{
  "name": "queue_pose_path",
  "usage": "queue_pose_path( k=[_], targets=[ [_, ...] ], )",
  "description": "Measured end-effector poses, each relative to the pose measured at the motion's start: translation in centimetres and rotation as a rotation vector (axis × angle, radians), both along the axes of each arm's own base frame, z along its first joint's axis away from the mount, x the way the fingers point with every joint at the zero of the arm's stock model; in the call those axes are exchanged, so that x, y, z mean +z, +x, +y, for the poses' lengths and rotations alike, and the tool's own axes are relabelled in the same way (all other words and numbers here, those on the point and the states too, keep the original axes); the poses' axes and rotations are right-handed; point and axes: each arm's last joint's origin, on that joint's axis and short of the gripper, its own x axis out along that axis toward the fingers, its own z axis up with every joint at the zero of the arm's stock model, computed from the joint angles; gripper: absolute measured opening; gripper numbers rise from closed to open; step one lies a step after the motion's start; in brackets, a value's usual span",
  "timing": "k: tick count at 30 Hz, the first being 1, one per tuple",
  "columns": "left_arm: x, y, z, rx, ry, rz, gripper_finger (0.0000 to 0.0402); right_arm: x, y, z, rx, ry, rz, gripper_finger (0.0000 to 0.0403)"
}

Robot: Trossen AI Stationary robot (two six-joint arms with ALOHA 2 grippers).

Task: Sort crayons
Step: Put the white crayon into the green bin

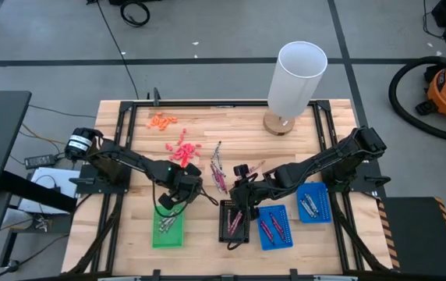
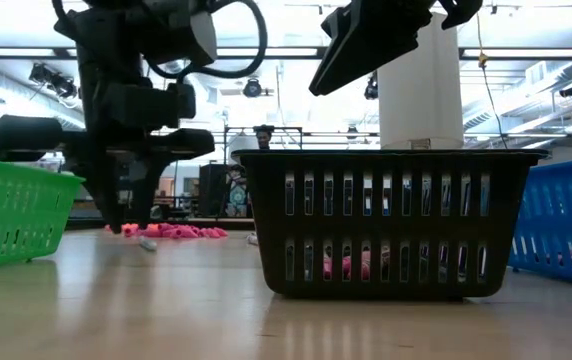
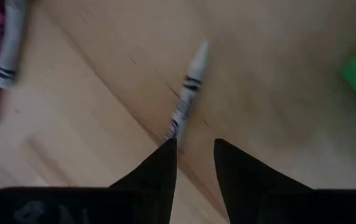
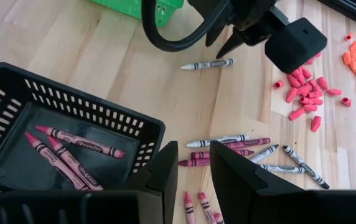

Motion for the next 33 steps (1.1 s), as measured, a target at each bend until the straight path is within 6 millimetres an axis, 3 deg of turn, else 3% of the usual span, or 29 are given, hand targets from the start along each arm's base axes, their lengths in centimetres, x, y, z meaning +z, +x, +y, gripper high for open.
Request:
queue_pose_path(
  k=[12,21,33],
  targets=[
    [0.1,0.6,0.4,-0.028,-0.023,-0.049,0.0116,0.0,0.0,0.0,0.004,-0.004,0.001,0.0101],
    [-1.6,1.3,1.3,0.015,-0.033,0.001,0.0114,0.1,0.1,0.0,0.009,-0.006,-0.007,0.0101],
    [-2.0,1.1,1.1,0.084,-0.038,0.028,0.0011,0.1,0.1,0.0,0.017,-0.012,-0.013,0.0101]
  ],
)
